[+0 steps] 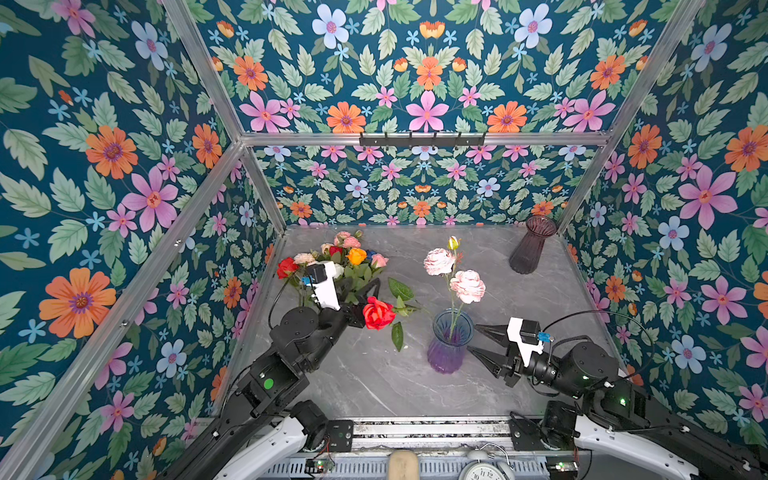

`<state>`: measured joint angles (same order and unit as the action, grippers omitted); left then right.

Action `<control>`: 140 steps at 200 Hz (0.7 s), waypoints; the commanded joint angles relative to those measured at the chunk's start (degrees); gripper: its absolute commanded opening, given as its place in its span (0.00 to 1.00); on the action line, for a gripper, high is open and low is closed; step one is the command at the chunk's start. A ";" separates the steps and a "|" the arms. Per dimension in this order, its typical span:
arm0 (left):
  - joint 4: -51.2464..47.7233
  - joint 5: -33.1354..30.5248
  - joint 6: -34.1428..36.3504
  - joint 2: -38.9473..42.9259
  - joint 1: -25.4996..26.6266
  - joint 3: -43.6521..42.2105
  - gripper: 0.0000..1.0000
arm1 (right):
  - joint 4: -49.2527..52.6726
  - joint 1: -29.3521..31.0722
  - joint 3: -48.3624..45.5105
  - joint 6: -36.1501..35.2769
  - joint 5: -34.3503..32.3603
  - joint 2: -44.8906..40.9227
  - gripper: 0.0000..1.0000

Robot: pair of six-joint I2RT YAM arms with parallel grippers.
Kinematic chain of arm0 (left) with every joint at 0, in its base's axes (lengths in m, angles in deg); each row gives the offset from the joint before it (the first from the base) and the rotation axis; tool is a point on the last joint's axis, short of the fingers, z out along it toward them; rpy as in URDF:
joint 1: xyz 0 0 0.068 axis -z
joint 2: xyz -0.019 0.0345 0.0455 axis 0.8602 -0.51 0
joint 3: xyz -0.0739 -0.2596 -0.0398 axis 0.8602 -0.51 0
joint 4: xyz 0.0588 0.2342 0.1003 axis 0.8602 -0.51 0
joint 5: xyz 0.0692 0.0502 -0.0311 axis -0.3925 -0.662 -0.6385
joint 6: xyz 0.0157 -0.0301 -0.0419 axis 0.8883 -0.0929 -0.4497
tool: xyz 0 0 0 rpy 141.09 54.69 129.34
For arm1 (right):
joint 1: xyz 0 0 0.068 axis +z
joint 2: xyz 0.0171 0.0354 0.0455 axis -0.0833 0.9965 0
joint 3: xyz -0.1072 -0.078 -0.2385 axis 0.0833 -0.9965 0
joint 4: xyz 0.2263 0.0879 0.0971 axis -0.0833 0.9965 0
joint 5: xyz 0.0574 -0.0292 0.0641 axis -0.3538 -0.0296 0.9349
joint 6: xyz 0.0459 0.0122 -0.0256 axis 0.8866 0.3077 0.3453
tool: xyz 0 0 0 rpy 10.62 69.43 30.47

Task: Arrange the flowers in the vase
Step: 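Draw the right gripper back from the vase while the left gripper retracts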

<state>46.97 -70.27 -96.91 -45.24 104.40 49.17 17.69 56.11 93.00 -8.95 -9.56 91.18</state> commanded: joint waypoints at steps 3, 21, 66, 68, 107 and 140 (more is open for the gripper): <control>-9.61 -7.83 -0.10 -3.29 -0.09 4.12 0.84 | 4.95 0.03 2.94 2.65 3.08 1.65 0.50; -15.56 -7.33 -0.21 -9.56 -0.28 8.95 0.84 | 8.23 0.03 6.21 4.93 2.69 3.94 0.50; -14.25 9.06 -0.87 -17.22 -17.74 6.70 0.81 | 14.31 0.03 11.06 11.02 3.55 7.70 0.47; -13.77 10.16 -0.95 -17.39 -18.89 6.30 0.81 | 14.62 0.03 11.18 11.20 3.67 7.74 0.47; -5.71 25.23 -4.42 -22.83 -31.37 -0.10 0.80 | 22.53 0.03 15.20 11.90 1.66 9.74 0.47; -4.28 26.27 -4.27 -29.11 -38.08 -4.11 0.79 | 28.89 0.03 20.14 10.30 -3.52 14.03 0.46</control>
<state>39.96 -47.48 -101.15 -71.97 69.38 46.74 41.04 56.11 110.71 1.93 -8.99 103.11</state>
